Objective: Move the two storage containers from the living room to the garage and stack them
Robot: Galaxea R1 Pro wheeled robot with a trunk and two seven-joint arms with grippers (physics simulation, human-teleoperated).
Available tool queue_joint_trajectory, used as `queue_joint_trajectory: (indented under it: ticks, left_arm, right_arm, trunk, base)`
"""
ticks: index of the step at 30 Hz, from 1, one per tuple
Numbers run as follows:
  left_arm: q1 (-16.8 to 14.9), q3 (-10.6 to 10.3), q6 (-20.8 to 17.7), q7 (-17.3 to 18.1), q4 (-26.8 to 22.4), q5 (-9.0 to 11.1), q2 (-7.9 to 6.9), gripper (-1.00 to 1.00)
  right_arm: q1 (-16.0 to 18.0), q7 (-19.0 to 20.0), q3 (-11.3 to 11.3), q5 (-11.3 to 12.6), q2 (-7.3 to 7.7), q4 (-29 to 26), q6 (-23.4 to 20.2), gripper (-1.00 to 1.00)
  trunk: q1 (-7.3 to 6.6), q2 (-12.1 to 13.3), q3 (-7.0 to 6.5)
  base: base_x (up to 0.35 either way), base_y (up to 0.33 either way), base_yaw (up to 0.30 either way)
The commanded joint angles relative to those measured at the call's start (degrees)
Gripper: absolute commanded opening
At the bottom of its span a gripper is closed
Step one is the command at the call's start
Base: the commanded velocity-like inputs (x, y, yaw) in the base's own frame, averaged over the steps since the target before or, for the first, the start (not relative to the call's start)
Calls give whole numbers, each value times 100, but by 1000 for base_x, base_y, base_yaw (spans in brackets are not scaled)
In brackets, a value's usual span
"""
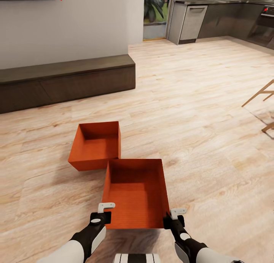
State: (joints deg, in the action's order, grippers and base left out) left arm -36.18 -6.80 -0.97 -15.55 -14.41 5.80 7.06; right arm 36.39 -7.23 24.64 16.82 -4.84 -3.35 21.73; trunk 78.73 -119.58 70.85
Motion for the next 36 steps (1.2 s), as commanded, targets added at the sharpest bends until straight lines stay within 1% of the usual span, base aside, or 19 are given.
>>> queue_joint_trajectory:
  ticks: [1, 36]
  left_arm:
    - [-3, -35, -16, -53, -18, 36, -3, -100]
    - [-3, -23, -8, -62, -26, 36, -3, -100]
  right_arm:
    - [1, -15, 50, 111, 0, 19, 24, -100]
    - [0, -15, 50, 94, 0, 19, 24, -100]
  trunk:
    - [-23, 40, -15]
    - [-792, 1444, -643]
  base:
    - [0, 0, 0]
    - [0, 0, 0]
